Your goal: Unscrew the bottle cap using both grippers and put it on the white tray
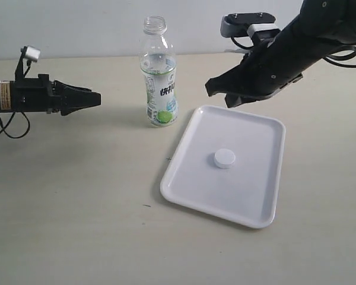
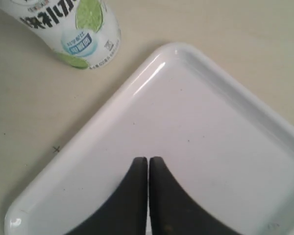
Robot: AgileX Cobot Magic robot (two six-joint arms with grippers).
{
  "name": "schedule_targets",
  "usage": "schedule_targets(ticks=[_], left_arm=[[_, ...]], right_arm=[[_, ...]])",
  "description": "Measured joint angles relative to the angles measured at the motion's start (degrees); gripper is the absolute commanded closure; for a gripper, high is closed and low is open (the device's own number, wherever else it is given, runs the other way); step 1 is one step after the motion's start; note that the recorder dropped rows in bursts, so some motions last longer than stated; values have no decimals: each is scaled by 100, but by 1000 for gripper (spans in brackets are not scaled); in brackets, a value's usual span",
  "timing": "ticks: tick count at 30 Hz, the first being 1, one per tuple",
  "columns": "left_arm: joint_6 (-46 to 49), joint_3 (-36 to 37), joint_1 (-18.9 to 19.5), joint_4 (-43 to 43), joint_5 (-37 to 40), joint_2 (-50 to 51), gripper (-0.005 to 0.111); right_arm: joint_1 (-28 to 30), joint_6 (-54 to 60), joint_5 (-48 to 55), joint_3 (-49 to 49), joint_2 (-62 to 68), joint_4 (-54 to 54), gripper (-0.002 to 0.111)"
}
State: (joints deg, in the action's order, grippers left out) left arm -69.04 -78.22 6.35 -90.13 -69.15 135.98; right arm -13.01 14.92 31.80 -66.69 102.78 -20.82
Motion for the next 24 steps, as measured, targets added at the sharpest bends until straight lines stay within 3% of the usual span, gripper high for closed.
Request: schedule_targets(ticks=[1, 2, 6, 9, 14, 24], left_arm=[[-131, 0, 0, -16, 0, 0, 94], [-241, 0, 0, -1, 0, 0, 104], [-738, 0, 0, 500, 0, 0, 103], [-1014, 0, 63, 766, 0, -163, 103], [-1703, 93, 504, 761, 0, -849, 103], [-3307, 676, 581, 67, -27, -1778, 103]], right_arm=[[0, 0, 0, -76, -13, 0, 107], [0, 0, 0, -129, -13, 0, 107], [0, -74, -8, -198, -43, 315, 107], [0, -1055, 161, -198, -47, 1547, 107], [0, -2340, 605, -117, -267, 3314, 107], [0, -6100, -828, 1780, -2151, 6818, 107]])
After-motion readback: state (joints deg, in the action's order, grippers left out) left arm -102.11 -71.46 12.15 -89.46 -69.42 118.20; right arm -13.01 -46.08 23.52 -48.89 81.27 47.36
